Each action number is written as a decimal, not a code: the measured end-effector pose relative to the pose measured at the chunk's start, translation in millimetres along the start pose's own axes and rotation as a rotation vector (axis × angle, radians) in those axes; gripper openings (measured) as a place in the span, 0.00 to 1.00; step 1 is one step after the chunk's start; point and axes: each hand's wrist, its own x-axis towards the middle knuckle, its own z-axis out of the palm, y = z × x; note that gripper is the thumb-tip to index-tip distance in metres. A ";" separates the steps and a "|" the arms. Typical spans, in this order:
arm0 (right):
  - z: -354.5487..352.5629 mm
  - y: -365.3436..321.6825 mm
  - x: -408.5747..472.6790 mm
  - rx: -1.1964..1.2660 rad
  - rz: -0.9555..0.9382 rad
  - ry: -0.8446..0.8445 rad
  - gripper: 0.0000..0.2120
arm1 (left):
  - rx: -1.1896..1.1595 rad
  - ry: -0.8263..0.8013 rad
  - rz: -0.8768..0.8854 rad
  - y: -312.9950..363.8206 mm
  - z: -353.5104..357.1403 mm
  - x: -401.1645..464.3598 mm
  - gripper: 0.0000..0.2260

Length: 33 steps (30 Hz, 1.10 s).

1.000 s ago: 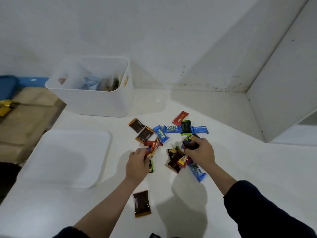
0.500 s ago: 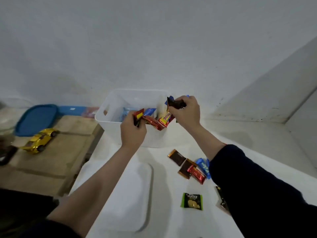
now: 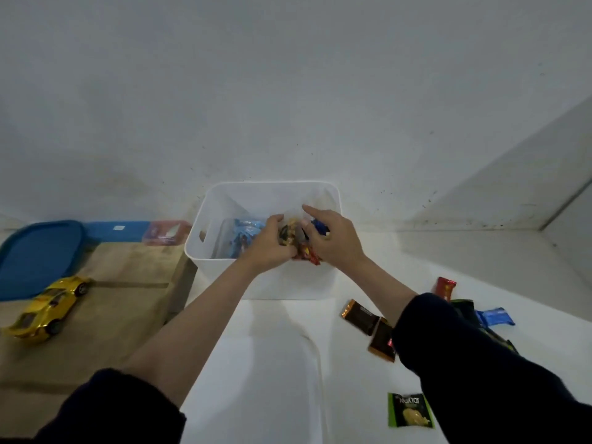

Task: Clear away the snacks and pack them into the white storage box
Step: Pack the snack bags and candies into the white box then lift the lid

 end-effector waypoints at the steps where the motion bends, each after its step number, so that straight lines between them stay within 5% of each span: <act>1: -0.9 -0.1 -2.7 0.008 -0.010 0.002 0.19 | -0.030 0.017 0.002 -0.1 0.2 -0.7 0.34; 7: -21.4 0.8 -51.9 0.142 0.134 0.218 0.19 | 0.139 0.573 0.382 -14.8 36.1 -49.3 0.19; 9: -27.6 9.9 -91.0 0.093 0.215 0.291 0.19 | 0.145 0.619 0.423 -28.5 64.5 -72.8 0.17; 13: -34.3 37.7 -205.7 -0.158 0.343 0.260 0.27 | 0.131 0.427 0.354 -58.8 129.5 -110.9 0.18; 18: -56.6 53.9 -347.4 -0.507 0.721 -0.066 0.48 | 0.214 0.168 0.210 -74.1 190.9 -130.7 0.25; 22: -71.6 54.3 -403.5 -0.668 0.887 -0.243 0.53 | 0.369 0.011 0.180 -70.9 230.0 -136.5 0.38; 27: -94.1 77.8 -410.2 -0.672 1.022 -0.177 0.53 | 0.559 -0.171 0.152 -68.3 273.8 -142.9 0.56; 33: -168.8 151.5 -383.0 -0.619 1.117 -0.067 0.64 | 0.679 -0.170 -0.056 -59.1 296.7 -116.1 0.68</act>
